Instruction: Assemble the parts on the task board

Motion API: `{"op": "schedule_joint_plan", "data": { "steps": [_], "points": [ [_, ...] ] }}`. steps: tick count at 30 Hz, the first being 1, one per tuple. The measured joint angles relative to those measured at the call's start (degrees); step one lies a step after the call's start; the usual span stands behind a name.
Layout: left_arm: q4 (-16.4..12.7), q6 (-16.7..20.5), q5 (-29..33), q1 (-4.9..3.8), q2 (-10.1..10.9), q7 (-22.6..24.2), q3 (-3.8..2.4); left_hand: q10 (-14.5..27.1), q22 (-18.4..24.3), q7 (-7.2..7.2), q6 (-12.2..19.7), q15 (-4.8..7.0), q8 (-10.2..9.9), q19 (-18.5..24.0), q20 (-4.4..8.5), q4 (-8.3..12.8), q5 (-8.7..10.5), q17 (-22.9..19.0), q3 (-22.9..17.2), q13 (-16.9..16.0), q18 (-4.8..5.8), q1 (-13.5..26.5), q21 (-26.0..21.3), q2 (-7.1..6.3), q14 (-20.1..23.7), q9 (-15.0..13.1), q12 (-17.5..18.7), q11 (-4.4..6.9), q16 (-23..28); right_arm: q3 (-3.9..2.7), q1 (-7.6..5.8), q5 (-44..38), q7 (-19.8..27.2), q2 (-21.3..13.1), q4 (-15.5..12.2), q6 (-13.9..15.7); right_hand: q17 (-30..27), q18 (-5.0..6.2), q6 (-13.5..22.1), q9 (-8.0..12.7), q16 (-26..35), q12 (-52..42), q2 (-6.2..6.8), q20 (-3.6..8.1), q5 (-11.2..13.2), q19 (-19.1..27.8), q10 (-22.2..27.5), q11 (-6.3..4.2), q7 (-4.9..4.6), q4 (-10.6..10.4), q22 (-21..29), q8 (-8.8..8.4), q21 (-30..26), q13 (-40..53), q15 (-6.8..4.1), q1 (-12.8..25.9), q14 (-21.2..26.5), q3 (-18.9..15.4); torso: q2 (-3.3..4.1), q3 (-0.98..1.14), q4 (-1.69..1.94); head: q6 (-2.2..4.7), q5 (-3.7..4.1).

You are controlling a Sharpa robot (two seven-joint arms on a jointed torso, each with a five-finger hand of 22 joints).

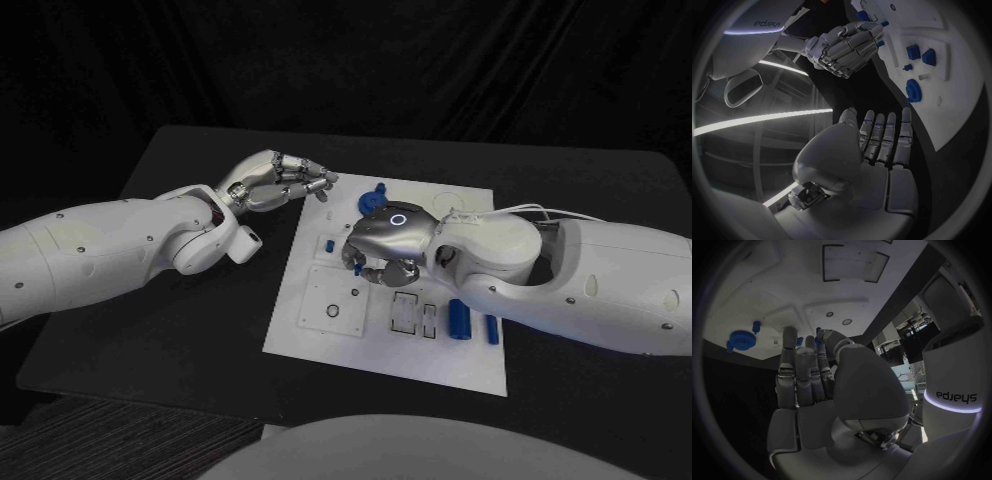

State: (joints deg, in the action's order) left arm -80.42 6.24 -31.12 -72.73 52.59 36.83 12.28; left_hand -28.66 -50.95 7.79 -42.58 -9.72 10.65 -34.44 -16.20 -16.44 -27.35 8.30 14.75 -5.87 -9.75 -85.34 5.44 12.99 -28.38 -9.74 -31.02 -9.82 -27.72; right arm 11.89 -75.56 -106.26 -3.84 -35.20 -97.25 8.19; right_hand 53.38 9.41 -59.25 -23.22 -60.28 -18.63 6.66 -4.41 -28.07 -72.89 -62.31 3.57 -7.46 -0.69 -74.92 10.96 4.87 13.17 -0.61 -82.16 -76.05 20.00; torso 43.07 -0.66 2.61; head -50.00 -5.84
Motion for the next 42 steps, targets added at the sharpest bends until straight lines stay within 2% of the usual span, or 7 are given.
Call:
{"op": "schedule_joint_plan", "data": {
  "steps": [13, 20, 23, 31, 42],
  "points": [
    [0.2, 0.0, 0.0, 0.0, -0.2, -0.1, 0.0, 0.0, 0.0, 0.0, 0.0, 0.0, 0.0, 0.0, 0.0, 0.0, 0.0, -0.1, 0.0, 0.0, 0.0, -0.2, 0.0, 0.23, 0.0, 0.1, 0.0, 0.0, 0.0, 0.01, 1.34, -0.4, 0.0, 0.4, 0.6, 0.0, -0.1, 0.0, 0.0, 0.0, 0.0, 0.0, 0.09, 0.0, 0.0, 0.0, 0.0, 0.0, 0.01, 0.0, 0.0, -0.15, 0.0, 0.0, 0.0, -0.1, 0.0, 0.0, 0.01, -0.04, 0.01, 0.0, 0.38],
    [0.3, 0.0, 0.0, 0.02, -0.3, -0.1, -0.01, -0.2, 0.0, 0.0, 0.0, 0.0, 0.0, 0.0, 0.0, 0.1, 0.0, -0.1, -0.1, 0.0, 0.0, -0.2, 0.0, 0.23, 0.0, 0.0, 0.0, -0.2, 0.0, 0.0, 2.39, -0.4, 0.0, 0.8, 1.4, 0.0, -0.1, 0.0, 0.0, 0.0, 0.0, 0.0, 0.1, 0.0, 0.0, 0.0, 0.0, 0.0, 0.01, 0.0, 0.0, -0.32, 0.0, -0.1, 0.0, -0.1, 0.0, 0.0, 0.08, 0.05, 0.05, 0.0, 0.53],
    [0.3, 0.0, 0.0, 0.03, -0.2, -0.1, -0.01, -0.2, 0.1, 0.0, 0.0, 0.0, 0.0, 0.0, 0.0, 0.2, 0.0, -0.1, -0.2, 0.1, 0.0, -0.2, 0.0, 0.23, 0.0, 0.1, 0.0, -0.2, 0.0, 0.0, 2.75, -0.5, 0.0, 0.9, 1.6, 0.0, -0.3, 0.0, 0.0, 0.1, 0.0, 0.2, 0.12, 0.0, 0.0, 0.0, 0.0, 0.0, 0.01, 0.2, 0.0, -0.33, 0.0, -0.1, 0.0, -0.1, 0.0, -0.2, 0.08, 0.08, 0.04, 0.0, 0.32],
    [0.3, 0.0, 0.0, 0.05, -0.2, -0.1, -0.01, -0.2, 0.1, 0.0, 0.0, 0.0, 0.0, 0.0, 0.0, 0.2, 0.0, -0.1, -0.2, 0.0, 0.0, -0.2, 0.0, 0.23, 0.0, 0.1, 0.0, -0.2, 0.0, -0.02, 3.03, -0.5, 0.0, 1.1, 1.7, 0.0, -0.3, 0.0, 0.0, 0.1, 0.0, 0.2, -0.03, 0.0, 0.2, 0.0, 0.0, 0.0, 0.02, 0.2, 0.0, -0.44, 0.0, 0.0, 0.0, 0.0, 0.0, -0.2, 0.03, 0.09, -0.05, 0.0, 0.18],
    [0.5, -0.1, 0.0, 0.09, -0.3, -0.2, 0.0, -0.2, 0.0, 0.0, 0.0, 0.0, 0.0, 0.0, 0.0, 0.0, 0.0, -0.1, -0.3, 0.0, 0.0, -0.2, 0.0, 0.23, 0.0, 0.1, 0.0, -0.2, 0.0, 0.0, 3.22, -0.5, 0.0, 0.6, 1.1, 0.1, -0.3, 0.0, 0.1, 0.1, 0.0, 0.2, -0.1, 0.0, 0.2, 0.0, 0.0, 0.0, 0.09, 0.3, 0.0, -0.49, 0.0, -0.1, 0.0, 0.1, 0.0, 0.0, 0.02, 0.1, 0.08, 0.01, 0.25]
  ]
}}
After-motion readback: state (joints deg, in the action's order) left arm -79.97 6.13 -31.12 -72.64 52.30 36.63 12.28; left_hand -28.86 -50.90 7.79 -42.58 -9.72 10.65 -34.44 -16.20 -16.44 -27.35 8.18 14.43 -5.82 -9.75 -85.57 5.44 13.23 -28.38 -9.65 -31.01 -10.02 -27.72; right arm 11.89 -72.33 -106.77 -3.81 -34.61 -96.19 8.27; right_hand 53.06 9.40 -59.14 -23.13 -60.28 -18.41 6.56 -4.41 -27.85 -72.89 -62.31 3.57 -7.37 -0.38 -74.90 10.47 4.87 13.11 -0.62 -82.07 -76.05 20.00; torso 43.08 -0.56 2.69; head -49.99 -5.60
